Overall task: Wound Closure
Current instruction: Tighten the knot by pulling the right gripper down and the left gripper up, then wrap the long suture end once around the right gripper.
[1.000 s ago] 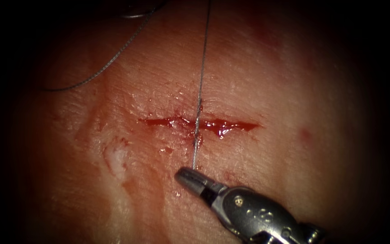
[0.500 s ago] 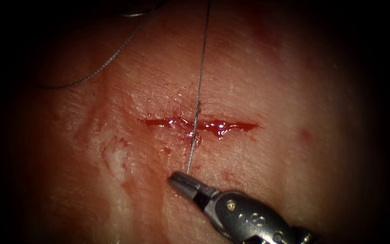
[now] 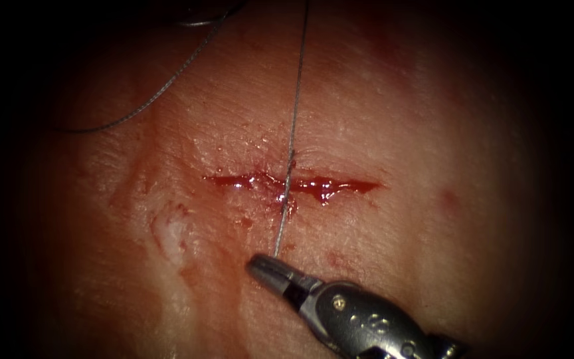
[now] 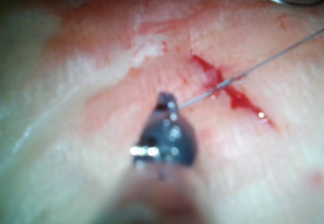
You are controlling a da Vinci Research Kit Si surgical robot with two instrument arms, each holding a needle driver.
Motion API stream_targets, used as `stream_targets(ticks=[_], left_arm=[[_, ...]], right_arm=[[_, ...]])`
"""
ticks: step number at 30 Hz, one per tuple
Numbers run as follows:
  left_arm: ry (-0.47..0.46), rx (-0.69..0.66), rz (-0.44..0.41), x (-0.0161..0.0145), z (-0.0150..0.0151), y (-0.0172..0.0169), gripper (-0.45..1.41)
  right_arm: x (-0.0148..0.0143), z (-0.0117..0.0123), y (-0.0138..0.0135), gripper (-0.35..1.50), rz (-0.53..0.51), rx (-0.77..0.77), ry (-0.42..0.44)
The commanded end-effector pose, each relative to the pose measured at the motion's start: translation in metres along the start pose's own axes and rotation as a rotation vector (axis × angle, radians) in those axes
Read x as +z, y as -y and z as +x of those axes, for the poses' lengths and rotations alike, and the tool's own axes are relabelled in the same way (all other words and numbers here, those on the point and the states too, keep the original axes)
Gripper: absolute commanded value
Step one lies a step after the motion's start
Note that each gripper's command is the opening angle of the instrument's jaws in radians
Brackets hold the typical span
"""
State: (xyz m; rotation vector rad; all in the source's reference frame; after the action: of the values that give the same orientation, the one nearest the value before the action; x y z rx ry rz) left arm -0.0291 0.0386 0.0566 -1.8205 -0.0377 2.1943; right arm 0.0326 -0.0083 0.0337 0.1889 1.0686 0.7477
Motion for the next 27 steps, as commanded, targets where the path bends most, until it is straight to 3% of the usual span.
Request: stream_targets(ticks=[1, 12, 13, 14, 18, 22, 27], left_arm=[[-0.005, 0.006, -0.003, 0.0006, 0.0001, 0.0007, -0.45], [-0.020, -0.002, -0.023, 0.0003, 0.0013, -0.0008, -0.45], [-0.019, -0.005, -0.033, 0.0001, 0.0018, -0.0012, -0.45], [-0.016, -0.006, -0.036, 0.0000, 0.0019, -0.0013, -0.45], [-0.022, -0.014, -0.047, -0.0003, 0.0029, -0.0017, -0.45], [-0.024, -0.013, -0.058, -0.0009, 0.0043, -0.0025, -0.45], [-0.033, -0.014, -0.073, -0.0015, 0.0061, -0.0039, -0.45]], right_arm=[[0.0008, 0.0003, -0.0002, -0.35, 0.000, -0.001, -0.005], [0.0013, 0.0007, -0.0007, -0.35, -0.001, 0.002, -0.007], [0.0013, 0.0007, -0.0008, 0.12, -0.001, 0.002, -0.007], [0.0013, 0.0007, -0.0008, 0.42, 0.000, 0.008, -0.007], [0.0007, 0.0011, -0.0006, 1.01, 0.004, -0.007, -0.002], [-0.0006, 0.0027, -0.0001, 1.28, 0.046, 0.003, 0.000], [-0.0024, 0.0047, 0.0012, 1.30, 0.112, -0.014, 0.024]])
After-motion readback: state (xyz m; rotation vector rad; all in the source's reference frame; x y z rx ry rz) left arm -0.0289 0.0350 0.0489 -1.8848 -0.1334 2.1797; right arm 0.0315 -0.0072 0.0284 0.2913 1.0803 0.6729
